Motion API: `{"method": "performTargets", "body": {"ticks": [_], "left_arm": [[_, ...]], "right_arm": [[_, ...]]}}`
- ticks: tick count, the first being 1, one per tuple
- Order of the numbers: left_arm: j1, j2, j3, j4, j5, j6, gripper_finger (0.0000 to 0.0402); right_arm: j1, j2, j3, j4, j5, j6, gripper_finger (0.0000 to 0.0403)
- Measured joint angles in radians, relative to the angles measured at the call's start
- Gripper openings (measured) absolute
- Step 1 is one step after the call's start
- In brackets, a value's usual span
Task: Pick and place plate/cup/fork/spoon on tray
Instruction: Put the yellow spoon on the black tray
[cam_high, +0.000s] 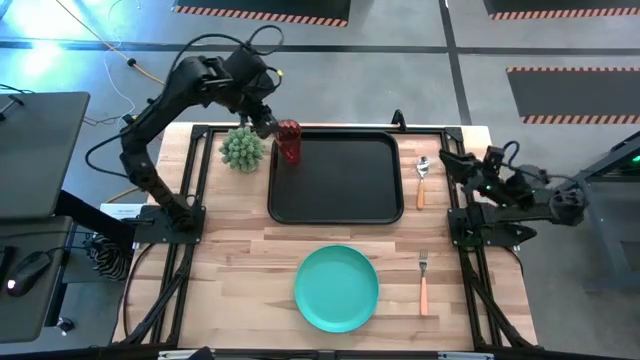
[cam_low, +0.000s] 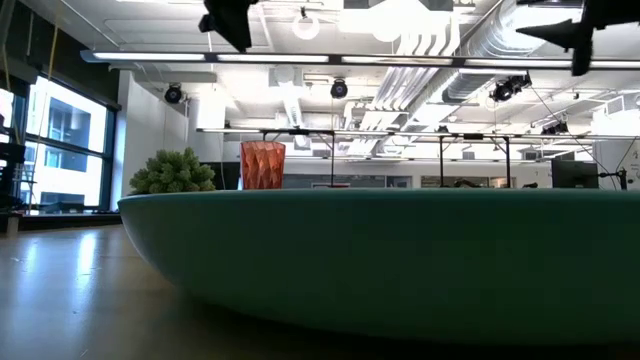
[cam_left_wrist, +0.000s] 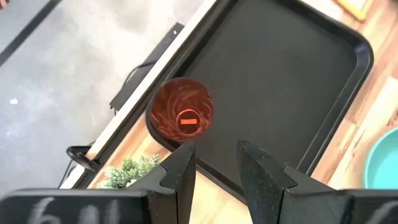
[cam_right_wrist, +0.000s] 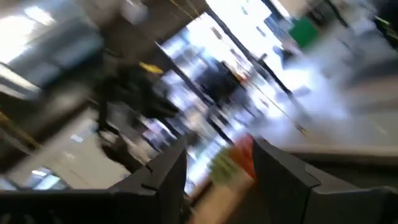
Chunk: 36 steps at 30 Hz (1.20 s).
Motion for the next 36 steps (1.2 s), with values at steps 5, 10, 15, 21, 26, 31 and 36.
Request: {"method": "performTargets", "body": {"ticks": [5,10,15,21,26,31,36], "left_arm": [[0.000,-0.094,-0.108,0.082,0.001,-0.017,0.0106],[0.000,-0.207,-0.286,0.209,0.002,-0.045,0.0106],[0.000,-0.305,-0.451,0.306,0.003,-0.073,0.0106],[-0.012,-0.377,-0.567,0.357,0.003,-0.097,0.0106],[-0.029,-0.390,-0.574,0.384,0.004,-0.091,0.0106],[-0.048,-0.392,-0.575,0.433,0.004,-0.064,0.0106],[-0.053,-0.392,-0.575,0.457,0.004,-0.038,0.0106]], "right_arm": [[0.000,0.160,0.202,-0.401,0.022,0.214,0.0173],[0.000,0.352,0.360,-0.637,0.021,0.312,0.0172],[0.000,0.518,0.491,-0.884,0.015,0.460,0.0172],[-0.014,0.642,0.548,-1.137,-0.026,0.680,0.0172],[-0.078,0.666,0.496,-1.158,-0.143,0.754,0.0171],[-0.165,0.671,0.435,-1.142,-0.236,0.756,0.0171],[-0.241,0.674,0.405,-1.100,-0.281,0.747,0.0171]]}}
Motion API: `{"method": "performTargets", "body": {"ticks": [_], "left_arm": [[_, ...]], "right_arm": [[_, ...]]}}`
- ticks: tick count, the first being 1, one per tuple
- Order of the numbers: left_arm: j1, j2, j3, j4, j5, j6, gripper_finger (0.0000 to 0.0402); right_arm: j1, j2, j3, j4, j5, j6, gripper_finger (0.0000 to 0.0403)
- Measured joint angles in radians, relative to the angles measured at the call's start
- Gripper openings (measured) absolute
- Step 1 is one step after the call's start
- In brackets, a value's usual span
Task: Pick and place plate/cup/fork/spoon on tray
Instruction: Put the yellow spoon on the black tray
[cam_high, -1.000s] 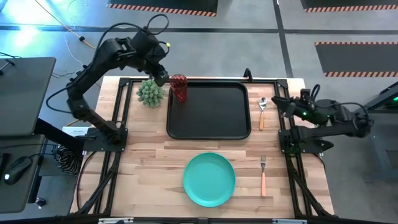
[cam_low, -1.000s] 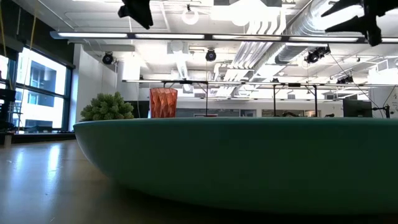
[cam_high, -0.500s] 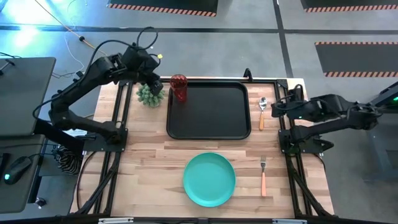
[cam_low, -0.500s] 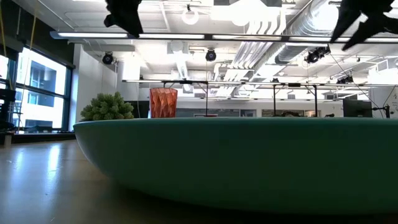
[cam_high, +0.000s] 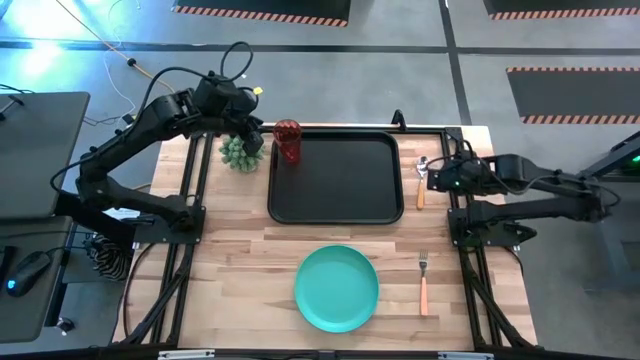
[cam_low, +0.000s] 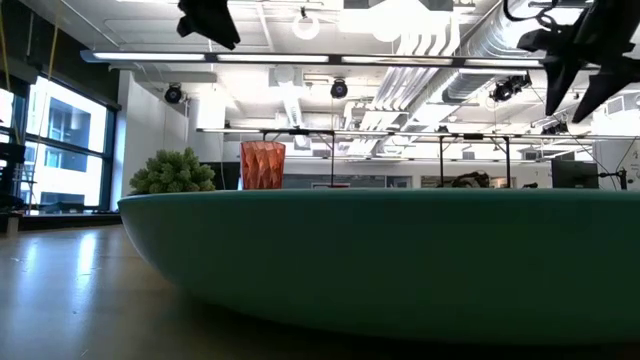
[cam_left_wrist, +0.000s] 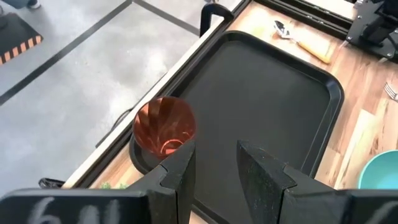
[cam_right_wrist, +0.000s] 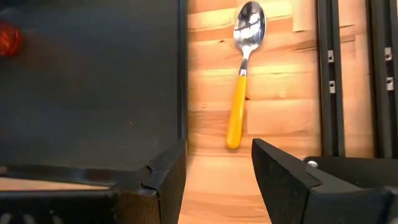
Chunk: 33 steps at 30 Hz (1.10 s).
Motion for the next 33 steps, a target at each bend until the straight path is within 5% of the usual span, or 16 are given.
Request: {"method": "performTargets", "body": {"ticks": [21,33], "left_arm": [[0.000,0.000,0.000,0.000,0.000,0.021,0.0106],[0.000,0.000,0.000,-0.001,0.000,0.020,0.0106]], "right_arm": [[-0.385,0.298,-0.010,0.158,-0.238,-0.450,0.0171],[-0.416,0.418,-0.010,0.201,-0.241,-0.476,0.0171]]}}
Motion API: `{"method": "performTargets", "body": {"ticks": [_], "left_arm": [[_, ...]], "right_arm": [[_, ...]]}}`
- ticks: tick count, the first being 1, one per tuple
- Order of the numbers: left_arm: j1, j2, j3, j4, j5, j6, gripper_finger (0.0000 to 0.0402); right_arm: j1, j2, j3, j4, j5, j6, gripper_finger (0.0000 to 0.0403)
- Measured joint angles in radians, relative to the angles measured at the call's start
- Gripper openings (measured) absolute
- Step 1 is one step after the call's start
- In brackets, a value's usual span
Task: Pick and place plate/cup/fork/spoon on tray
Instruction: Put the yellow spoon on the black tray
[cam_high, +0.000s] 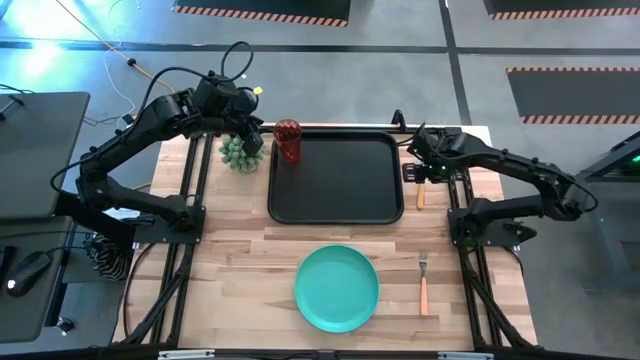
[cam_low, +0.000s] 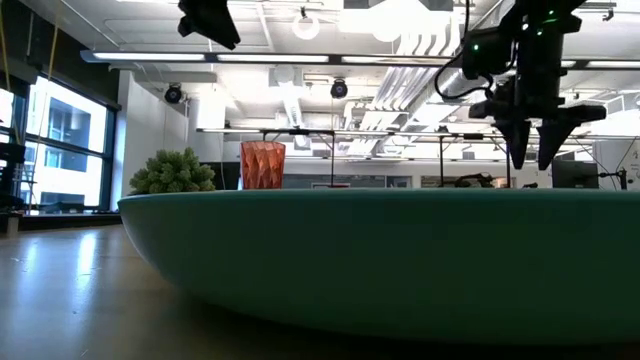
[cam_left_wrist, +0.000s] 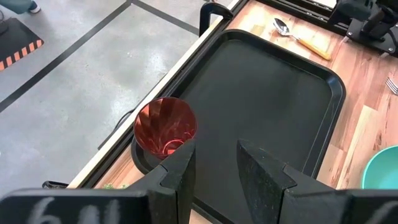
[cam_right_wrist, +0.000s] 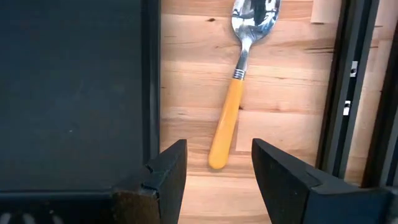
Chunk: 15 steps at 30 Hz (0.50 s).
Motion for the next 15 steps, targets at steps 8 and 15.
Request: {"method": "performTargets", "body": {"ticks": [8,15], "left_arm": [[0.000,0.000,0.000,0.000,0.000,0.000,0.0106],[0.000,0.000,0.000,0.006,0.000,-0.011,0.0106]], "right_arm": [[-0.005,0.011,-0.171,0.174,-0.060,-0.017,0.0171],[-0.005,0.004,-0.248,0.233,-0.009,-0.031,0.0171]]}}
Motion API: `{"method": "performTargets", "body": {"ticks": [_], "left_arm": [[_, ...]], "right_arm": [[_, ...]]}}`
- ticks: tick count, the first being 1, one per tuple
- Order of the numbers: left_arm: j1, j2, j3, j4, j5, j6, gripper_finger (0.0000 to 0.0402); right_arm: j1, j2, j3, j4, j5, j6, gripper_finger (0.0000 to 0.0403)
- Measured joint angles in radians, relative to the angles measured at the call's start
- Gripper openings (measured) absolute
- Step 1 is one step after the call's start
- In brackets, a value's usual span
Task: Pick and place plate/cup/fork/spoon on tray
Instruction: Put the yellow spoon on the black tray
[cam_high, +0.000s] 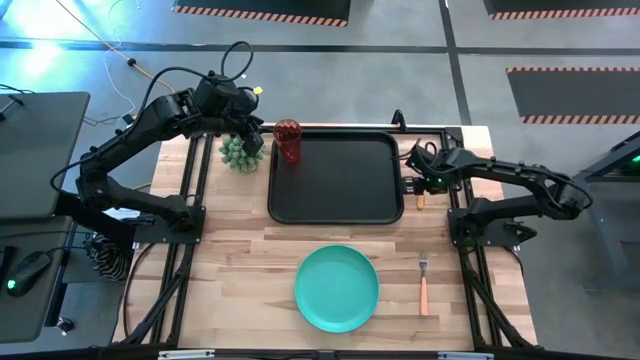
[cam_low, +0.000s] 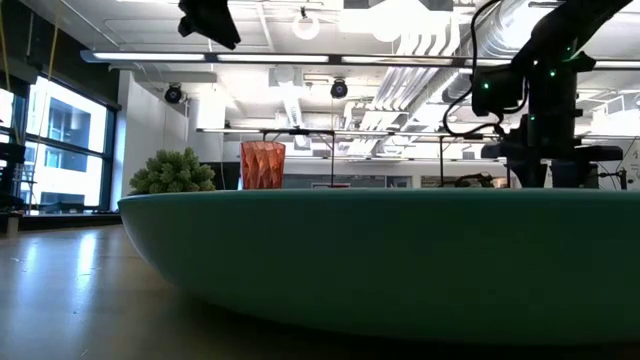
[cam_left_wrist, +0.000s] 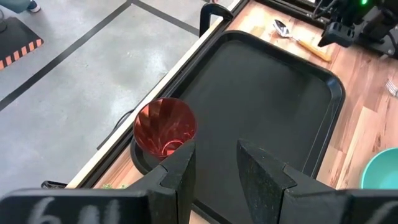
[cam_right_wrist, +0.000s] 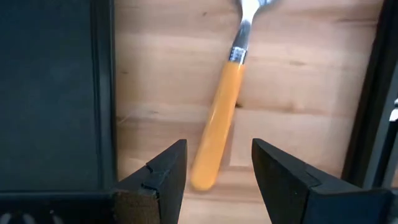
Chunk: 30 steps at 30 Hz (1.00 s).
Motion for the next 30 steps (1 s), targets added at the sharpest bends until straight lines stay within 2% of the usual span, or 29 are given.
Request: {"method": "performTargets", "body": {"ticks": [6,14,23,30], "left_arm": [[0.000,0.000,0.000,0.013,0.000,-0.015,0.0106],[0.000,0.000,0.000,0.013,0.000,-0.016,0.0106],[0.000,0.000,0.000,0.014,0.000,-0.017,0.0106],[0.000,0.000,0.000,0.015,0.000,-0.016,0.0106]], "right_arm": [[-0.011,0.000,-0.009,0.036,0.028,-0.027,0.0171],[-0.098,0.000,-0.104,0.132,0.006,-0.068,0.0171],[-0.141,0.002,-0.110,0.236,-0.010,-0.099,0.0171],[-0.169,0.090,-0.110,0.258,-0.012,-0.118,0.0171]]}}
